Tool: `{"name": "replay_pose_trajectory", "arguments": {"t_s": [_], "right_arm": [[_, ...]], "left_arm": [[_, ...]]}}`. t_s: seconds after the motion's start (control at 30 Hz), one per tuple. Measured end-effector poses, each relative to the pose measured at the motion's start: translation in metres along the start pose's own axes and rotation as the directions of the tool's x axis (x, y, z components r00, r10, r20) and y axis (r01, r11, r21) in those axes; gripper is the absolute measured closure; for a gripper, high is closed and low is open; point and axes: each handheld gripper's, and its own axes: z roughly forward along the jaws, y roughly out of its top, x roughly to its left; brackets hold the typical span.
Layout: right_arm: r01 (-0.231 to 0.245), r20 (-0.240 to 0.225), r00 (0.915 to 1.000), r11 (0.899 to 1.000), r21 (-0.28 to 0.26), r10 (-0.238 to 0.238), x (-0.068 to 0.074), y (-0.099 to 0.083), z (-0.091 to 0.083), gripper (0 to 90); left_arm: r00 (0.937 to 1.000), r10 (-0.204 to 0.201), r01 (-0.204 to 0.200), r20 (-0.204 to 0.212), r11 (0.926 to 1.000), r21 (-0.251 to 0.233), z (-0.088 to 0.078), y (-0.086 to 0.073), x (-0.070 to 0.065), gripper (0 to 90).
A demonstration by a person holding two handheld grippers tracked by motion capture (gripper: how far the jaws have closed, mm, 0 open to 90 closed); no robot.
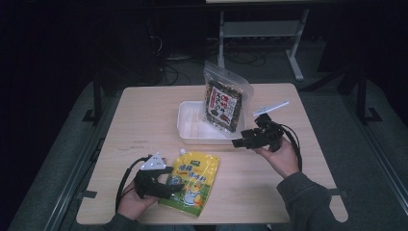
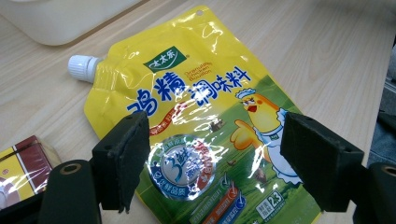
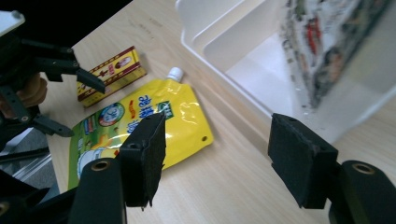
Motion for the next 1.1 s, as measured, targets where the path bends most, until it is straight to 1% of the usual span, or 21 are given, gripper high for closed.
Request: {"name": "replay_pose_trajectory", "arguments": {"t_s": [0.03,0.07,0.1,0.13,0.3,0.4,0.53,0.63,0.73,0.77,0.8,0.93,1.0,1.03,1.1], "right_arm": [[0.013,-0.006,0.9999,1.000,0.018,-0.013,0.005,0.000,0.004,36.0],[0.013,-0.006,0.9999,1.000,0.018,-0.013,0.005,0.000,0.004,36.0],[0.025,-0.015,0.9996,0.999,0.025,-0.025,0.007,-0.001,0.007,36.0],[0.048,-0.026,0.9986,0.997,0.056,-0.047,0.014,-0.003,0.013,36.0],[0.064,-0.044,0.9972,0.995,0.080,-0.061,0.019,-0.005,0.020,35.5],[0.062,-0.056,0.9968,0.994,0.089,-0.057,0.020,-0.007,0.025,35.3],[0.056,-0.060,0.9970,0.992,0.111,-0.050,0.021,-0.006,0.032,34.7],[0.060,-0.067,0.9964,0.991,0.123,-0.052,0.022,-0.005,0.036,34.7],[0.067,-0.072,0.9957,0.988,0.136,-0.058,0.024,-0.003,0.042,35.0],[0.069,-0.080,0.9951,0.986,0.150,-0.057,0.025,-0.002,0.048,35.8],[0.069,-0.080,0.9951,0.986,0.150,-0.057,0.025,-0.002,0.048,35.8],[0.058,-0.073,0.9963,0.979,0.196,-0.044,0.026,-0.002,0.061,39.2],[0.036,-0.065,0.9977,0.972,0.233,-0.022,0.022,-0.002,0.073,42.1],[0.036,-0.065,0.9977,0.972,0.233,-0.022,0.022,-0.002,0.073,42.1],[0.019,-0.061,0.9981,0.966,0.258,-0.003,0.019,-0.002,0.080,42.9]], "left_arm": [[1.0000,0.001,-0.001,-0.002,1.0000,0.001,0.000,0.000,0.000,23.5],[1.0000,0.001,-0.001,-0.006,1.0000,-0.003,0.000,0.000,0.000,23.5],[1.0000,0.002,-0.002,-0.008,1.0000,-0.005,-0.001,0.000,0.000,23.5],[1.0000,0.002,-0.002,-0.009,1.0000,-0.008,-0.001,0.000,0.000,23.5],[1.0000,0.004,-0.004,-0.008,1.0000,-0.004,0.000,0.001,0.000,23.5],[1.0000,0.006,-0.006,-0.006,1.0000,0.002,0.001,0.001,0.000,23.4],[0.9999,0.001,-0.001,-0.010,1.0000,0.000,-0.001,0.000,0.001,23.5],[0.9999,-0.005,0.005,-0.011,1.0000,0.006,0.000,-0.001,0.001,23.5],[0.9998,-0.010,0.010,-0.020,0.9999,0.014,0.000,-0.001,0.001,23.6],[0.9997,-0.009,0.010,-0.020,0.9998,0.017,0.000,-0.001,0.001,24.0],[0.9997,-0.007,0.008,-0.023,0.9997,0.022,0.001,-0.002,0.001,24.0],[0.9998,-0.012,0.012,-0.019,0.9992,0.038,0.004,-0.002,0.003,24.1],[0.9998,-0.011,0.012,-0.016,0.9987,0.049,0.006,-0.003,0.004,24.5],[0.9999,-0.010,0.010,-0.014,0.9985,0.054,0.007,-0.003,0.004,24.5],[0.9999,-0.012,0.013,-0.010,0.9980,0.063,0.008,-0.003,0.005,25.5]]}}
